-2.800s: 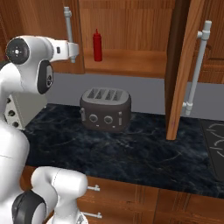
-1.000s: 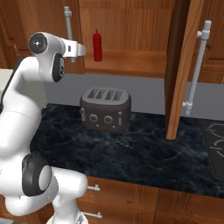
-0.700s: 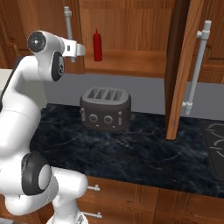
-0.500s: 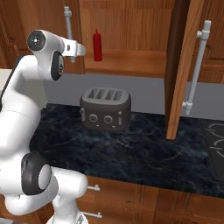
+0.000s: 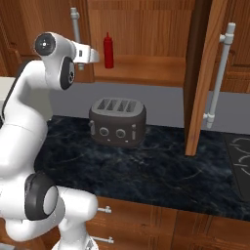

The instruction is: Move the ketchup and ketchup from the cabinet to the dining counter.

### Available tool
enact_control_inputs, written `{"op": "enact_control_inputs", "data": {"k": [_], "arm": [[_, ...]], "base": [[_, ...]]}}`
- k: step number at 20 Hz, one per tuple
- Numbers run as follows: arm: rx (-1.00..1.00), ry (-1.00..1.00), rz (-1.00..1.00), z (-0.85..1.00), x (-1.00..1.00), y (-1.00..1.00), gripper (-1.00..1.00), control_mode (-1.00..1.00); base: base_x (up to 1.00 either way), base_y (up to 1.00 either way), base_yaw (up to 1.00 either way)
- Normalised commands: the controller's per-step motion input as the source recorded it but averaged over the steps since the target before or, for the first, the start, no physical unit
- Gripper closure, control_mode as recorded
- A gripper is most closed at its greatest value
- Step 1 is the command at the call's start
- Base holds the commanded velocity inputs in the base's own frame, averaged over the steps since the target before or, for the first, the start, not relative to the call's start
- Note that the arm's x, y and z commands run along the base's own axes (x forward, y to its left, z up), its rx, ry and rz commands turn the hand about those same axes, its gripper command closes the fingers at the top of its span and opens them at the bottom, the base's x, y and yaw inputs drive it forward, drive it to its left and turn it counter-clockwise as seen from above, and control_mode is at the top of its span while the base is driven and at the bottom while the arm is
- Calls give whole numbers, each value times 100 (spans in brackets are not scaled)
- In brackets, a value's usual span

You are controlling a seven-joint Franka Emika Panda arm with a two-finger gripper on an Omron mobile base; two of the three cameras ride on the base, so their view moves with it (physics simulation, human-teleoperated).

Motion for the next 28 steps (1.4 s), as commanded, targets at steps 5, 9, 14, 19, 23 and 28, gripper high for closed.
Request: {"op": "enact_control_inputs", "data": {"k": [5, 9, 14, 19, 23, 28], "arm": [[0, 0, -3, -8, -63, 18, 100, -100], [0, 0, -14, 0, -91, 21, 100, -100], [0, 0, -21, 1, -100, 33, 100, -100], [-2, 0, -23, 2, -100, 27, 100, -100], [0, -2, -22, 1, -100, 10, 100, -100], [0, 0, -17, 1, -68, 0, 100, -100]], "base": [[0, 0, 0], [0, 0, 0], [0, 0, 0], [0, 0, 0], [0, 0, 0], [0, 0, 0]]}}
